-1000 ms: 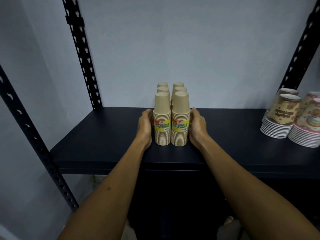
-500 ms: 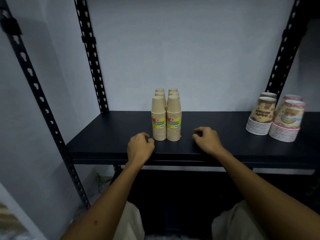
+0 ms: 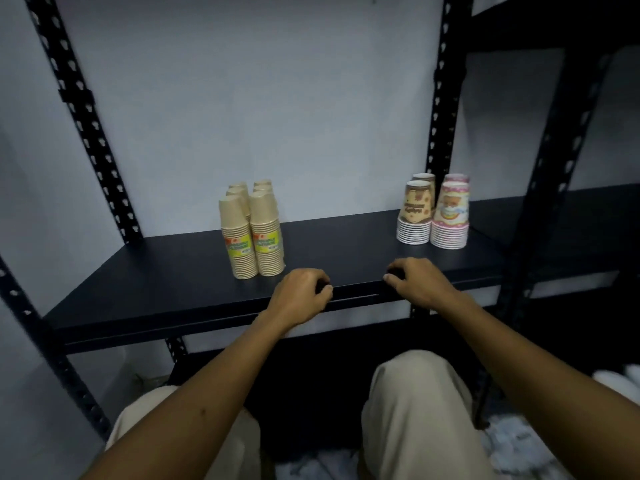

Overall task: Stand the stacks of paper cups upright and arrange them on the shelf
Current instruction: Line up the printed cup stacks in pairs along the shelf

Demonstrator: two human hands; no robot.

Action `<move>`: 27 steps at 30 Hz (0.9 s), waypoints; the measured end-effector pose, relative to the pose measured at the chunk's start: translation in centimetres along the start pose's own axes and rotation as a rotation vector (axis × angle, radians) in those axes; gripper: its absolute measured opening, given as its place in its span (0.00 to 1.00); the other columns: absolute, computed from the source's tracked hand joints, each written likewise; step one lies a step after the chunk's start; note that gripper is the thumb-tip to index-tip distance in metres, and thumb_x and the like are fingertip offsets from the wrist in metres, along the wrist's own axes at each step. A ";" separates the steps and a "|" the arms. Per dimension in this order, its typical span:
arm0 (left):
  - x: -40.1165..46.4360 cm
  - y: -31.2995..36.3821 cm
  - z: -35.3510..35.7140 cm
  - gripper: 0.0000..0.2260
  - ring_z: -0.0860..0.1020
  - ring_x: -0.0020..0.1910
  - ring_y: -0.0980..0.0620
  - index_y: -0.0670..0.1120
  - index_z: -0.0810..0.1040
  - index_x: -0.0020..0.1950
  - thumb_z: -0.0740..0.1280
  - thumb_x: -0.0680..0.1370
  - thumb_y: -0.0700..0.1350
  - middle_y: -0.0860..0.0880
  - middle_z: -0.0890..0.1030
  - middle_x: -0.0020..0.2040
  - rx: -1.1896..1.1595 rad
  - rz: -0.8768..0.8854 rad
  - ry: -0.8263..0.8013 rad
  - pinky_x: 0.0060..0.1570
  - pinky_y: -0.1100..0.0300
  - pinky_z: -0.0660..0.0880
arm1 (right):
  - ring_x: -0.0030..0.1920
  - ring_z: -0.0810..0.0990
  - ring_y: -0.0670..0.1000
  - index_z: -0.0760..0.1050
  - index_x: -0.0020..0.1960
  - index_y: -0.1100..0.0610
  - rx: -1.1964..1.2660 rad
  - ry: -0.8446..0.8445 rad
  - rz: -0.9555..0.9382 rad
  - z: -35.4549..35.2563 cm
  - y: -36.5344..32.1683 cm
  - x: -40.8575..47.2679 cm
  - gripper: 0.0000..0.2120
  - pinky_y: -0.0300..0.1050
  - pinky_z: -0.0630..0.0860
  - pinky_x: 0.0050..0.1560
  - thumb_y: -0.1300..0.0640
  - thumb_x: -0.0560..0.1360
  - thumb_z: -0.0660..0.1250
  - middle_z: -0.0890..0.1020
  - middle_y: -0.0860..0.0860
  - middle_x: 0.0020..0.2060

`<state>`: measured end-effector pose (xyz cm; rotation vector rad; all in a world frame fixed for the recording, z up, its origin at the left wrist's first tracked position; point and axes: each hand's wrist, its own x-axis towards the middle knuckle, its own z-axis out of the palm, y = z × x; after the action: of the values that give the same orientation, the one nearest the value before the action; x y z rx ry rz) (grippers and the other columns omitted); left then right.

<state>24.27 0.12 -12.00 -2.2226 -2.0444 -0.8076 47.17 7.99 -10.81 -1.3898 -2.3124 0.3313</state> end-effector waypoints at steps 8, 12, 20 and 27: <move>7.8 5.3 3.9 0.10 0.78 0.49 0.52 0.48 0.81 0.53 0.66 0.76 0.51 0.51 0.82 0.51 -0.106 0.018 -0.192 0.51 0.53 0.77 | 0.44 0.80 0.54 0.80 0.45 0.58 0.125 0.082 0.234 -4.4 7.5 -0.3 0.15 0.48 0.75 0.43 0.47 0.77 0.65 0.83 0.54 0.42; 11.7 6.9 6.2 0.12 0.78 0.53 0.51 0.47 0.80 0.57 0.67 0.76 0.50 0.49 0.82 0.55 -0.177 0.001 -0.179 0.54 0.55 0.75 | 0.54 0.79 0.55 0.74 0.63 0.60 0.219 0.161 0.304 -5.0 10.0 1.2 0.21 0.44 0.73 0.49 0.47 0.76 0.66 0.80 0.55 0.54; 17.7 8.0 9.3 0.28 0.74 0.63 0.48 0.45 0.67 0.72 0.71 0.74 0.49 0.45 0.74 0.68 -0.483 -0.108 -0.061 0.56 0.60 0.70 | 0.68 0.71 0.56 0.58 0.75 0.59 0.453 0.318 0.431 -4.7 12.5 6.0 0.38 0.46 0.70 0.59 0.48 0.73 0.72 0.70 0.57 0.70; 21.1 7.0 10.6 0.45 0.65 0.73 0.46 0.49 0.50 0.78 0.76 0.70 0.46 0.44 0.61 0.76 -0.905 -0.206 -0.154 0.69 0.49 0.66 | 0.59 0.76 0.49 0.65 0.72 0.59 0.700 0.332 0.401 -4.7 13.5 8.3 0.35 0.37 0.73 0.50 0.51 0.70 0.75 0.76 0.54 0.64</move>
<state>34.82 22.32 -10.92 -2.4996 -2.2888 -1.9587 56.47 21.64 -10.20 -1.3778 -1.4274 0.8586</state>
